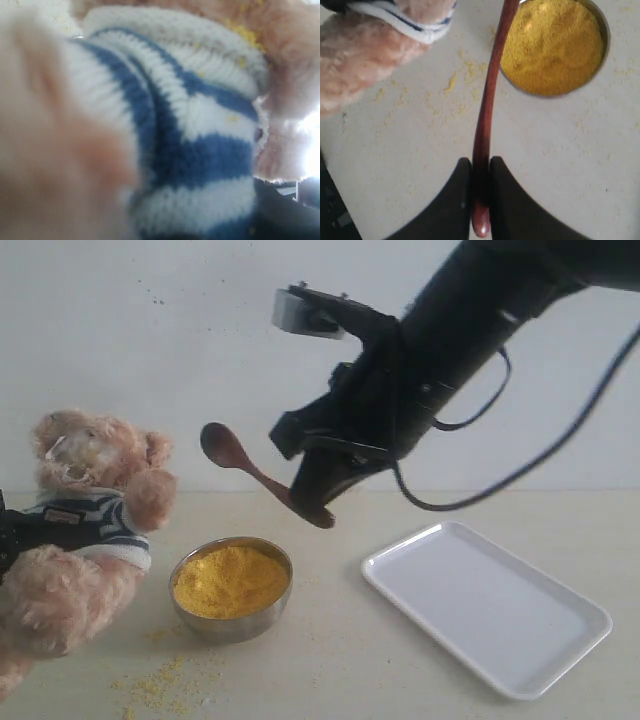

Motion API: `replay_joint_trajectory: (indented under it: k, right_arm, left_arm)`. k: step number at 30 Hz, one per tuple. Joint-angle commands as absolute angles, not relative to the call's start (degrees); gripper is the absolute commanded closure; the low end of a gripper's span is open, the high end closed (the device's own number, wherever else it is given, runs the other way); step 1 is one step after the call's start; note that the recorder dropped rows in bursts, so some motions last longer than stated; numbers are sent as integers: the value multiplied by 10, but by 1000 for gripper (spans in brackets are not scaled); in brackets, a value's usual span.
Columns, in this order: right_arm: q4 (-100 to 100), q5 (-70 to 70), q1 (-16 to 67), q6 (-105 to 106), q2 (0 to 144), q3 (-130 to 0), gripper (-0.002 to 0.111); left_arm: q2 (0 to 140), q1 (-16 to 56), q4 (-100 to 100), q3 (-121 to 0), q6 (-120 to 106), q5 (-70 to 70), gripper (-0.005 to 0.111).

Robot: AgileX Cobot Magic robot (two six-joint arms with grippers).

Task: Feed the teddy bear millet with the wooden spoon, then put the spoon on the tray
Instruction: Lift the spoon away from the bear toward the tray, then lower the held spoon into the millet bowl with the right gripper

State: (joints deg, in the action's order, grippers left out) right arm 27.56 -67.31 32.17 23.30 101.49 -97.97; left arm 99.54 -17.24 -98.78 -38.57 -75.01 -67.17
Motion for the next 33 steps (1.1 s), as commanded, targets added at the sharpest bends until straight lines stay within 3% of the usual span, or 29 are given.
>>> replay_joint_trajectory:
  k: [1,6,15,33]
  right_arm:
    - [245,-700,346,184,1121,-1123,109]
    - [204,-700,348,161,1199,-1148,109]
    - [170,-700,351,93,1253,-1145,109]
    - [281,-700,360,132,1271,-1086,109]
  left_arm:
    - [991,-176,-999,-385,-755,-674,103]
    - [991,-177,-999,-396,-770,-542,103]
    - [991,-177,-999,-403,-776,-521,103]
    - [991,-177,-999,-403,-776,-524,103]
